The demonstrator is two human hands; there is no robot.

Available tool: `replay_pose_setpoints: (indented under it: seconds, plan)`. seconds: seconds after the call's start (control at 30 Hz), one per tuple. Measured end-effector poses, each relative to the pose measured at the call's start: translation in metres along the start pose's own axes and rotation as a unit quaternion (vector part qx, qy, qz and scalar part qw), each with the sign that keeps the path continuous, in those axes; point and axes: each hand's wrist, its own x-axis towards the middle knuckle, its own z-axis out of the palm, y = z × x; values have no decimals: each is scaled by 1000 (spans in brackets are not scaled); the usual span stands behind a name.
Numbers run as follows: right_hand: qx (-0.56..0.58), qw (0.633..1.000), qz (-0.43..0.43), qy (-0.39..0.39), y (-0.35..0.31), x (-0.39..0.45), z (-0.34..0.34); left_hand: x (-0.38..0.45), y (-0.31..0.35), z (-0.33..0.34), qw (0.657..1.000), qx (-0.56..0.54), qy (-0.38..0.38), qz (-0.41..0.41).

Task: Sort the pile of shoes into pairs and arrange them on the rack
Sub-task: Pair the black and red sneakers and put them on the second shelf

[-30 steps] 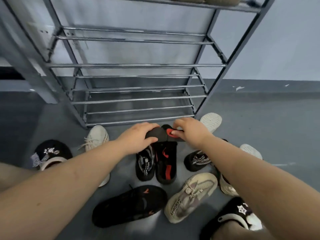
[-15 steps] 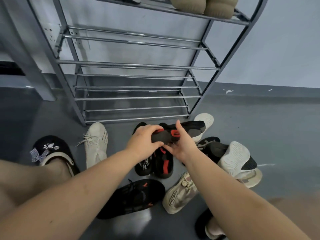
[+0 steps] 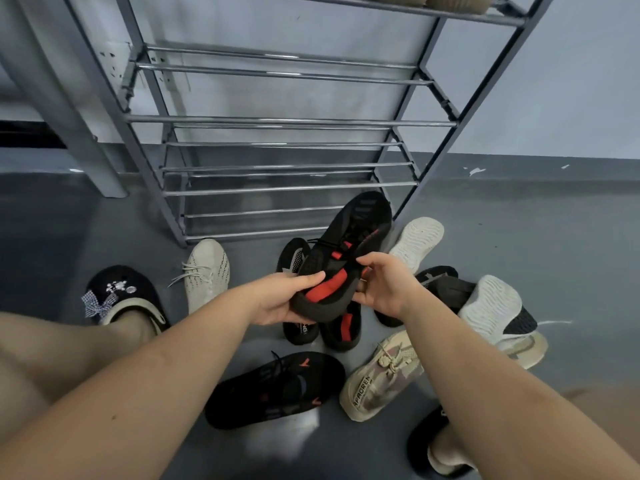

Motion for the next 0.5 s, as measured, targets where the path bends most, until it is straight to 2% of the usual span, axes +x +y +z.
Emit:
replay_pose_setpoints:
  seconds: [0.17, 0.27, 0.4, 0.5]
  plan:
    - [3, 999, 12, 31, 10, 23, -3, 17, -12, -7, 996, -88, 32, -6]
    - [-71, 994, 41, 74, 18, 40, -12, 30, -23, -17, 988, -131, 82, -6]
    - [-215, 953, 63, 202, 43, 52, -36, 49, -36, -33, 977, -151, 153, -7]
    - [-315, 909, 124, 242, 62, 63, -56, 65, -43, -36, 972, -154, 174, -21]
